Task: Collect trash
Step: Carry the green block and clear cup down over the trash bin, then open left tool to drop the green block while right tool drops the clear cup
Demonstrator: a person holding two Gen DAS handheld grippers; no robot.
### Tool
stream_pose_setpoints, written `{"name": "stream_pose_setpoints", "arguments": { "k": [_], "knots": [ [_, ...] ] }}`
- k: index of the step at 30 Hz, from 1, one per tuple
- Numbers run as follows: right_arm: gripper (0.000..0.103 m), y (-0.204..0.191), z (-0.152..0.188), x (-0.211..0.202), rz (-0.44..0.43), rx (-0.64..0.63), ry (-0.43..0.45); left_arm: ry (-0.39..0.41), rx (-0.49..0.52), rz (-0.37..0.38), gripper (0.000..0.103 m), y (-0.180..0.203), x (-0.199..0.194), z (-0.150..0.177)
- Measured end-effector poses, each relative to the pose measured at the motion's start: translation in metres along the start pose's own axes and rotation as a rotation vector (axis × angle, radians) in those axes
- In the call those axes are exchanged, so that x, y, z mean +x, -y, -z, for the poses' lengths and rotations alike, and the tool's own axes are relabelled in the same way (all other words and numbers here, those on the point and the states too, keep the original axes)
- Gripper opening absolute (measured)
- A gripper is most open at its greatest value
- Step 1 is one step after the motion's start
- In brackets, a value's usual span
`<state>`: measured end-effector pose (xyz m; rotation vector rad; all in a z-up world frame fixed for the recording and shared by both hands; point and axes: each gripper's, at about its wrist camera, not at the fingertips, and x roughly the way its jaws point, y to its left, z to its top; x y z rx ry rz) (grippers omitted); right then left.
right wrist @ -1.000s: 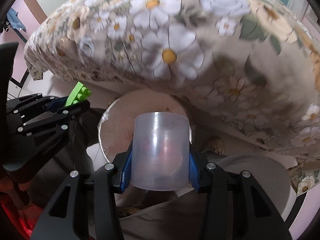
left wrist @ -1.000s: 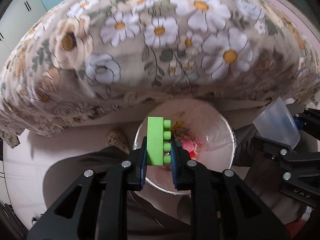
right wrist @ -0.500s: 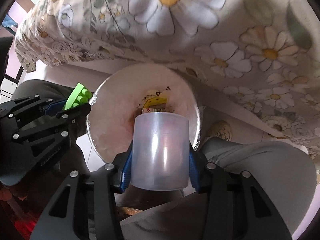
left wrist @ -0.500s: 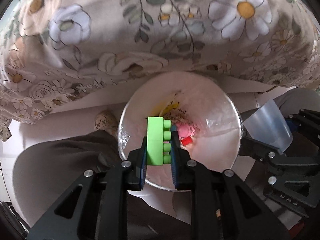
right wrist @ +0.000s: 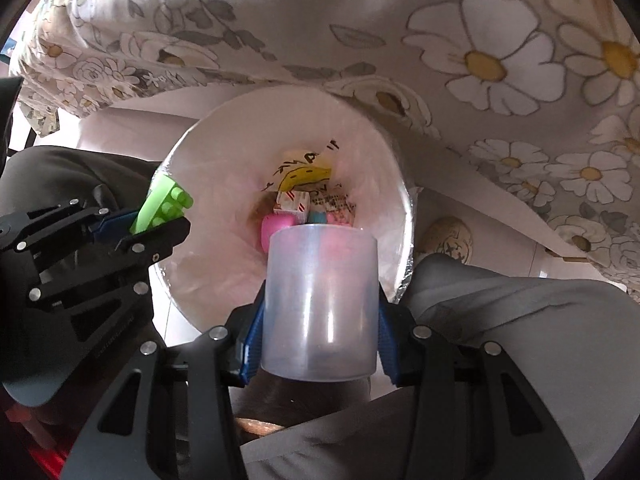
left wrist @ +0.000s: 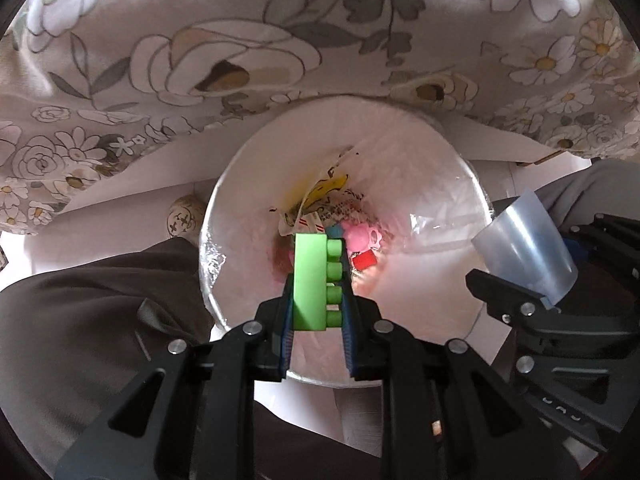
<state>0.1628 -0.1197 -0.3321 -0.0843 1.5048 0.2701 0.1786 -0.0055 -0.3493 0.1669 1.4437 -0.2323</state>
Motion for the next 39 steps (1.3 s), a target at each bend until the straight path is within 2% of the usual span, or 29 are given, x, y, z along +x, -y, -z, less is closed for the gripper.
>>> {"name": "stream_pose_setpoints", "arguments": {
  "k": [12,17,23,28,39],
  "knots": [
    [0.049,0.001,-0.008,0.019,-0.006,0.005,-0.056,-0.087,-0.002,0.029,0.021,0.001,0.025,-0.005],
    [0.049,0.003,-0.013,0.031,-0.021,0.020,-0.082,-0.123,-0.033,0.042,0.021,-0.001,0.036,-0.006],
    [0.049,0.008,-0.021,0.055,-0.010,0.039,-0.141,-0.174,-0.047,0.022,0.021,0.000,0.056,-0.008],
    [0.049,0.011,-0.026,0.069,0.009,0.043,-0.178,-0.179,-0.044,-0.017,0.021,0.002,0.067,-0.011],
    [0.050,0.012,-0.031,0.087,0.018,0.049,-0.241,-0.231,-0.071,-0.027,0.021,0.001,0.089,-0.014]
  ]
}}
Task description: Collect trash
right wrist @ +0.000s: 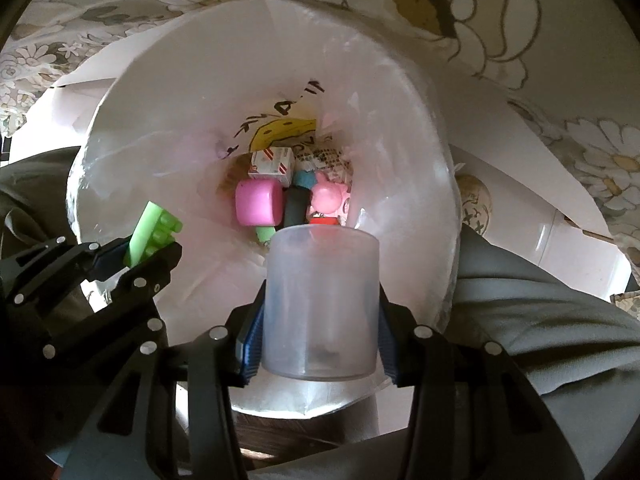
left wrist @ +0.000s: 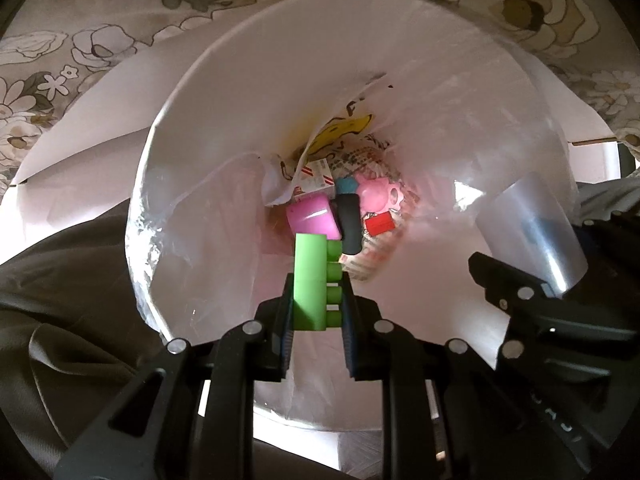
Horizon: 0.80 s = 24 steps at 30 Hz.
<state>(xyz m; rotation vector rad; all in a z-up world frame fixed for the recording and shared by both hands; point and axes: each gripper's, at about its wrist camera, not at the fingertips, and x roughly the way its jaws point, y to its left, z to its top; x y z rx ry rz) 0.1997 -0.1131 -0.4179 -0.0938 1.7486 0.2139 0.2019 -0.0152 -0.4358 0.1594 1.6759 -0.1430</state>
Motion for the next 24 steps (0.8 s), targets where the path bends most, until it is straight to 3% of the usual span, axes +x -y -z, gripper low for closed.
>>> {"name": "stream_pose_setpoints", "arguments": {
  "k": [8,24],
  "knots": [
    [0.050,0.001,-0.001,0.009,0.018,0.006,-0.021,-0.031,-0.016,-0.028,0.038,-0.001,0.006,-0.002],
    [0.050,0.002,0.002,0.000,0.017,0.012,0.002,-0.014,-0.018,-0.018,0.043,-0.003,0.000,0.001]
  ]
}}
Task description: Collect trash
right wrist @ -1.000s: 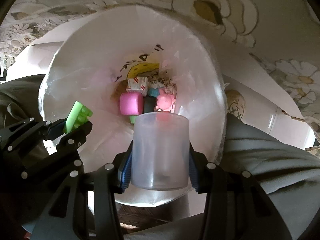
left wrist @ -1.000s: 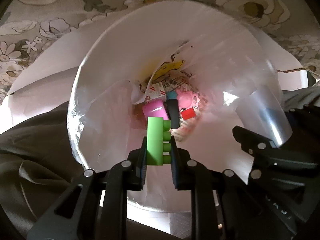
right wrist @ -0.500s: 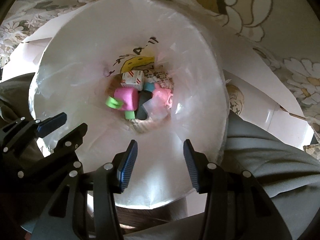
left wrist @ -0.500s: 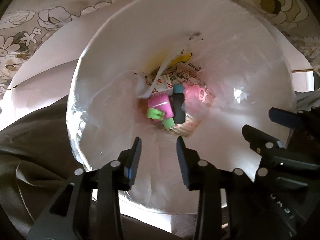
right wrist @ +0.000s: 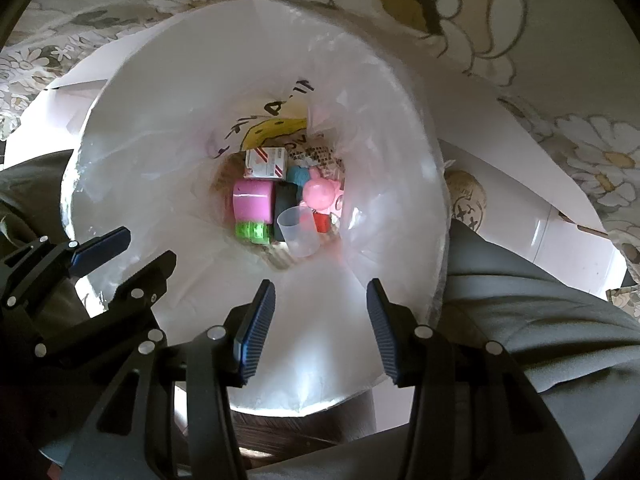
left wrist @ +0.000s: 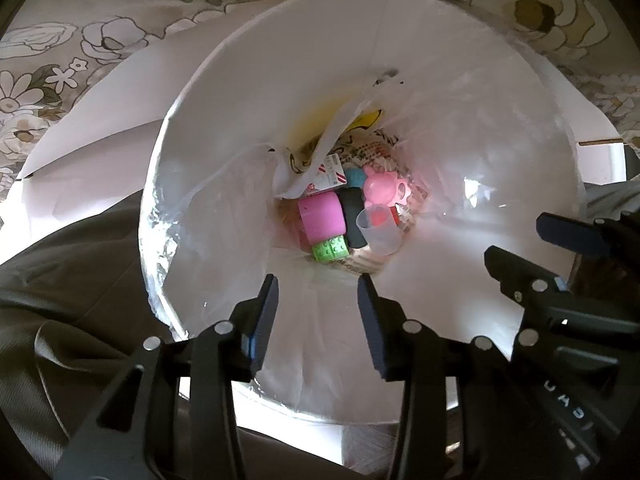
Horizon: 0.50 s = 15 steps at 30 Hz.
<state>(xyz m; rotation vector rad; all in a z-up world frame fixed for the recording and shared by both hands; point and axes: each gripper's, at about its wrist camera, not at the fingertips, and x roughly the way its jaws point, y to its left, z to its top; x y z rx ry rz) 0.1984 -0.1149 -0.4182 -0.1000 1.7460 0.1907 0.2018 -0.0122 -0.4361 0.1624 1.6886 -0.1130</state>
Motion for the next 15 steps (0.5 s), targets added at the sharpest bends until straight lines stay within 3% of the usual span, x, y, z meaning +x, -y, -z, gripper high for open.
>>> {"name": "stream_pose_setpoints", "arguments": {
  "k": [5,15],
  "knots": [
    [0.050,0.000,0.007,-0.020,-0.018,-0.010,0.054,0.082,0.005,-0.010,0.045,0.002,-0.028,0.006],
    [0.054,-0.007,0.053,-0.114,-0.039,-0.091,0.297,0.382,0.088,-0.098,0.049,-0.002,-0.133,0.045]
  ]
}}
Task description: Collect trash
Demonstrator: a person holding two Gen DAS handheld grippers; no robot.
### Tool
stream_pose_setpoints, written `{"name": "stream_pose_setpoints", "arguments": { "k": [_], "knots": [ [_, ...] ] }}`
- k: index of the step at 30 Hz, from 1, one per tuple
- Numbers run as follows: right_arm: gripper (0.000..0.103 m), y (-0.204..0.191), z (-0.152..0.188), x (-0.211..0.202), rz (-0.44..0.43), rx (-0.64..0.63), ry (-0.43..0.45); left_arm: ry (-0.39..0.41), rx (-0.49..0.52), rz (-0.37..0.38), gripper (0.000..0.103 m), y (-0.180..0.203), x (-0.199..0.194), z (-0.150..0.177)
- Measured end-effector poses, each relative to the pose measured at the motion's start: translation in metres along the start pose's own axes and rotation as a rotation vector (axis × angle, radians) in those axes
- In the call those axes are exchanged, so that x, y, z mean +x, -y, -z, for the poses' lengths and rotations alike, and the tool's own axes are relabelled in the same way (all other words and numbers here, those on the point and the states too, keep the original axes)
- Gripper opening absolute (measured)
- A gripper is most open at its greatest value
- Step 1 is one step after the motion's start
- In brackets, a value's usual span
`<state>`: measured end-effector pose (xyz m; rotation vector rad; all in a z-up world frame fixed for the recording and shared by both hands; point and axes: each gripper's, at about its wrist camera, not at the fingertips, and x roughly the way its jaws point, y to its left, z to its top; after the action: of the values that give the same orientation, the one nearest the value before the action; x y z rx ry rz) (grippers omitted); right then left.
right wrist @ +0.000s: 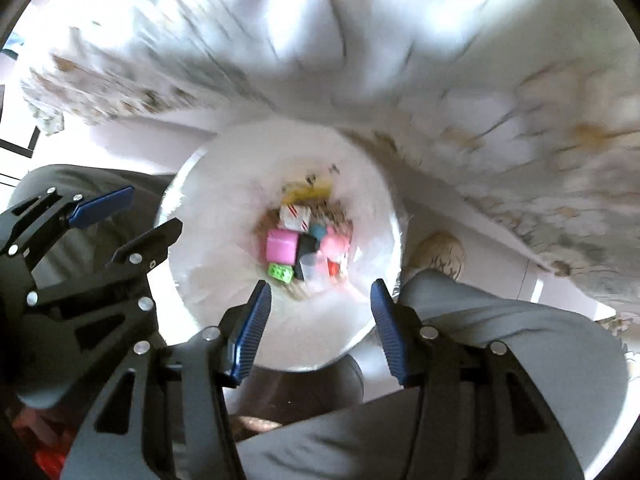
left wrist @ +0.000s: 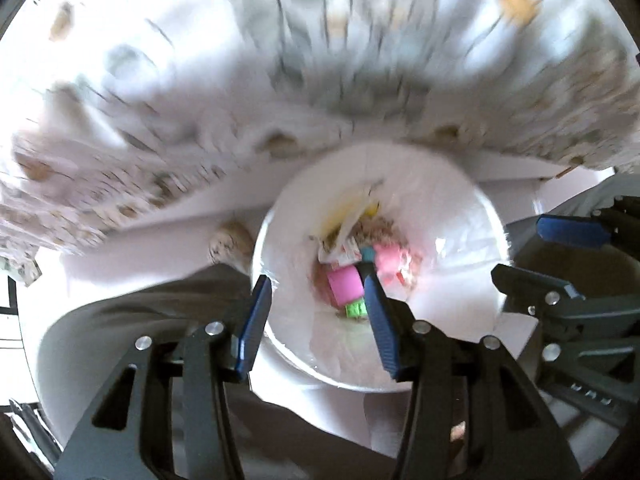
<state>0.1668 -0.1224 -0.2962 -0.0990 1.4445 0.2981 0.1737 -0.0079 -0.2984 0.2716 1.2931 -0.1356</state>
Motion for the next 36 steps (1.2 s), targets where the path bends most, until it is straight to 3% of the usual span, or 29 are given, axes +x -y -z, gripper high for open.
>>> {"name": "stream_pose_setpoints", "arguments": {
  "k": [10,15,23,36],
  "knots": [
    [0.065,-0.003,0.030,-0.118,0.010,-0.034,0.283,0.276,0.011,-0.054,0.059,-0.005,-0.122,0.009],
    [0.073,-0.002,0.052,-0.164,0.012,-0.044,0.400,0.428,0.035,-0.121,0.069,0.001,-0.179,0.023],
    [0.088,-0.009,0.092,-0.218,0.066,-0.068,0.561,0.582,0.017,-0.153,0.079,0.004,-0.250,0.050],
    [0.098,-0.026,0.140,-0.280,0.144,-0.061,0.813,0.730,-0.036,-0.117,0.086,0.004,-0.316,0.088]
  ]
}}
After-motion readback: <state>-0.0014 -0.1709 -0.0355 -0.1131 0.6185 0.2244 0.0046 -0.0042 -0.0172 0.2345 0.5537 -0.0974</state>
